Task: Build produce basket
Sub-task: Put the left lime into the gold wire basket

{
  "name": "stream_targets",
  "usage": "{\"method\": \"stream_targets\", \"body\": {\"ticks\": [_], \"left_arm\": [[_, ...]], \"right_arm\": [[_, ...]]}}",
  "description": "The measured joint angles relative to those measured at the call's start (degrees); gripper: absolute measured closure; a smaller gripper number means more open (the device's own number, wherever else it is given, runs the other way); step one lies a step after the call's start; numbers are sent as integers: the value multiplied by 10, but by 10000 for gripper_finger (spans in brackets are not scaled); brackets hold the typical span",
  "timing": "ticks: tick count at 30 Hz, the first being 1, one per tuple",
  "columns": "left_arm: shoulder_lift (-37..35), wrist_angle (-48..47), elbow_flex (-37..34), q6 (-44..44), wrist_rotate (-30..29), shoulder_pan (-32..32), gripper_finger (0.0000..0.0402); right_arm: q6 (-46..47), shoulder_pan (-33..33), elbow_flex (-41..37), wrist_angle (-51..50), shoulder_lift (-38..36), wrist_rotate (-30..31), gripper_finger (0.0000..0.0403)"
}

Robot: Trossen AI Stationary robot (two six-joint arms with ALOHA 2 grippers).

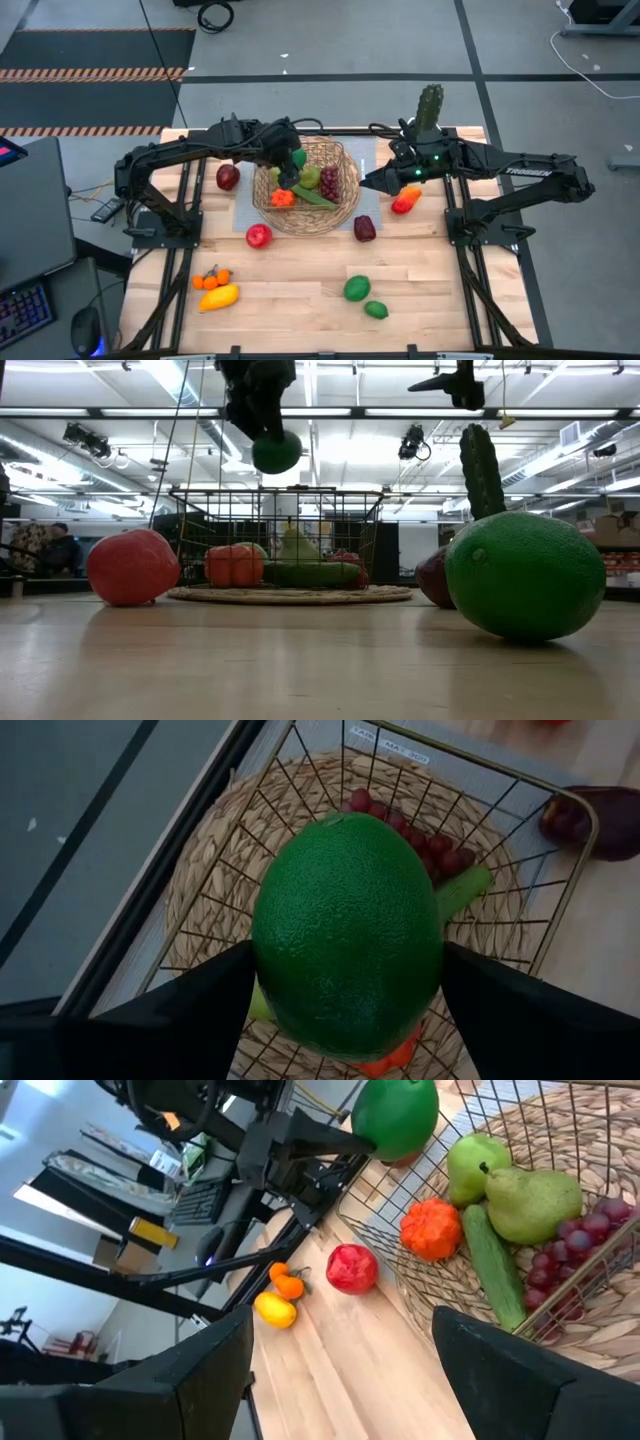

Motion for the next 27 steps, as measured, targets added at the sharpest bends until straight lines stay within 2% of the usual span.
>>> {"method": "stream_targets", "body": {"ticks": [7, 12, 18, 27], "left_arm": [[0, -3, 0, -58, 11, 0, 86], [0, -2, 0, -131, -21, 0, 86], [-1, -8, 0, -139, 8, -3, 86], [-1, -18, 0, -182, 12, -6, 86]], "right_arm": [[0, 0, 0, 0, 0, -14, 92], [-14, 0, 0, 0, 0, -34, 92], [-29, 0, 0, 0, 0, -59, 92], [-51, 0, 0, 0, 0, -76, 92]]}}
